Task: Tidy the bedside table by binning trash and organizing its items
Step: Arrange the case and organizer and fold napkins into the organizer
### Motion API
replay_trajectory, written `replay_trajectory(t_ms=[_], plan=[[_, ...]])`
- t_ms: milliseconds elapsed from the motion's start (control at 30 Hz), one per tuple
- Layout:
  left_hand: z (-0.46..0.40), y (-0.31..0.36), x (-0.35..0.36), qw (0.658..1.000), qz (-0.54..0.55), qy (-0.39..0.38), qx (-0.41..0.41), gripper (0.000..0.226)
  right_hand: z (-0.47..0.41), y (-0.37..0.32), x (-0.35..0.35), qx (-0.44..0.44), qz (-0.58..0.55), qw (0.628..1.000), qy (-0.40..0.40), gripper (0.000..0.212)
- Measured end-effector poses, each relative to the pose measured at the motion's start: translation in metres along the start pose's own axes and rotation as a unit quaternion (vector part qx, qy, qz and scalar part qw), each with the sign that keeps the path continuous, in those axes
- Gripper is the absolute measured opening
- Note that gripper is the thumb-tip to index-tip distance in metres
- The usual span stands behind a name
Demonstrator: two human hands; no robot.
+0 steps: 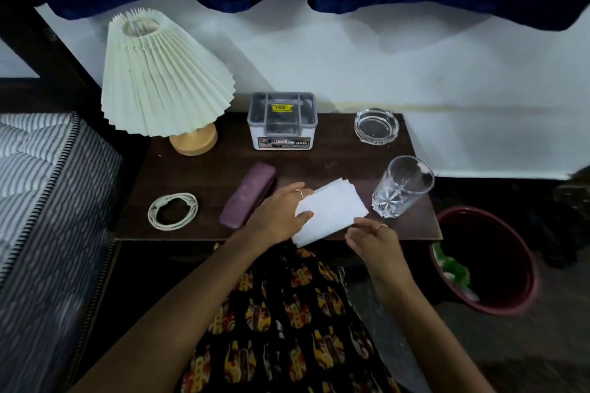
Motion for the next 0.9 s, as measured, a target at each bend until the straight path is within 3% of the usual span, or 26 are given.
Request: replay_trajectory(t_ms=[100, 200, 300, 400, 567, 767, 900], plan=[[0.004, -0.003, 0.018, 0.997, -0.048, -0.056, -0.029, 0.061, 0.006, 0.006, 0.009, 0.082, -0.158, 0.984, 0.005, 0.026], [0.004, -0.008, 0.029, 0.992, -0.077, -0.090, -0.051, 0.062, 0.003, 0.006, 0.015, 0.119, -0.204, 0.971, 0.022, 0.028], [0.004, -0.008, 0.027, 0.991, -0.097, -0.071, -0.051, 0.060, -0.002, 0.008, 0.023, 0.151, -0.239, 0.958, 0.039, 0.012], [0.002, -0.007, 0.020, 0.993, -0.101, -0.028, -0.050, 0.055, -0.011, 0.010, 0.028, 0.157, -0.248, 0.954, 0.060, 0.024], [-0.010, -0.021, 0.012, 0.988, 0.053, 0.042, -0.140, 0.049, -0.027, 0.012, 0.036, 0.172, -0.228, 0.956, 0.066, 0.013], [-0.013, -0.028, 0.018, 0.965, 0.153, 0.012, -0.210, 0.049, -0.034, -0.007, 0.044, 0.099, -0.152, 0.982, 0.041, 0.013], [-0.013, -0.028, 0.003, 0.939, 0.257, 0.047, -0.225, 0.063, -0.035, -0.032, 0.038, 0.055, -0.150, 0.987, 0.010, 0.006]])
Point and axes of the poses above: each hand's wrist, its own z-axis away from the middle knuckle, its own x-axis out of the palm, y = z × x, the point moved 9 cm from there along -z, towards the middle knuckle, and after that the axes turned 4 degrees about y, right-handed, at the moved point
